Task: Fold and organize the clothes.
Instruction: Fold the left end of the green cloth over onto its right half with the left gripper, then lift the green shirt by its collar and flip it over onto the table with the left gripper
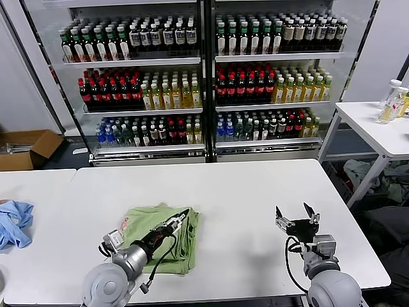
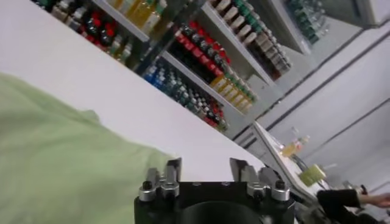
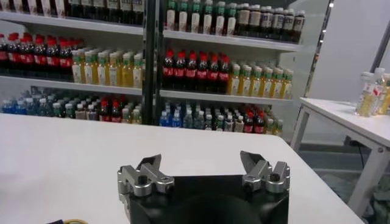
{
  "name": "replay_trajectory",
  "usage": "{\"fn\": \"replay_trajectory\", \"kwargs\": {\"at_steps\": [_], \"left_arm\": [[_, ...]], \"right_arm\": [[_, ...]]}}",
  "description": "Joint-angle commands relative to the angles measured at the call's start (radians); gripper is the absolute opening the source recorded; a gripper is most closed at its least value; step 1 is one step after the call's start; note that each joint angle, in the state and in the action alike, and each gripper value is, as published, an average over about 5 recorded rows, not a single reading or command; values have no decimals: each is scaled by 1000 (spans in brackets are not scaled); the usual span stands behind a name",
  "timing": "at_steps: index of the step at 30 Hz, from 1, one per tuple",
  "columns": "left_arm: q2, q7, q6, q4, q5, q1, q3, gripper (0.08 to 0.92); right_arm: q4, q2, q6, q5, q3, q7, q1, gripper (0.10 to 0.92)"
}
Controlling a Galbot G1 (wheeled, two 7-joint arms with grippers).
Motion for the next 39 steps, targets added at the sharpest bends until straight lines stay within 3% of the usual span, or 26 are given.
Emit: {"fn": "replay_trajectory", "kwargs": {"at_steps": [1, 8, 11, 21, 34, 39], "left_arm": [[36, 20, -32, -71, 137, 92, -158, 577], [74, -23, -110, 32, 375, 150, -260, 776], [75, -28, -130, 76, 457, 153, -259, 815], [62, -27, -131, 164, 520, 124, -215, 823], [40, 20, -64, 163, 335, 104, -186, 823], [31, 23, -52, 201, 245, 90, -195, 758]], "right_arm": [[2, 6, 2, 0, 0, 0, 0, 823], [6, 13, 5, -4, 0, 0, -5, 823], [6, 15, 5, -8, -2, 0, -6, 823], [13, 13, 6, -13, 6, 0, -20, 823], [22, 11, 6, -13, 18, 0, -31, 823], [24, 11, 7, -13, 21, 0, -35, 823]]}}
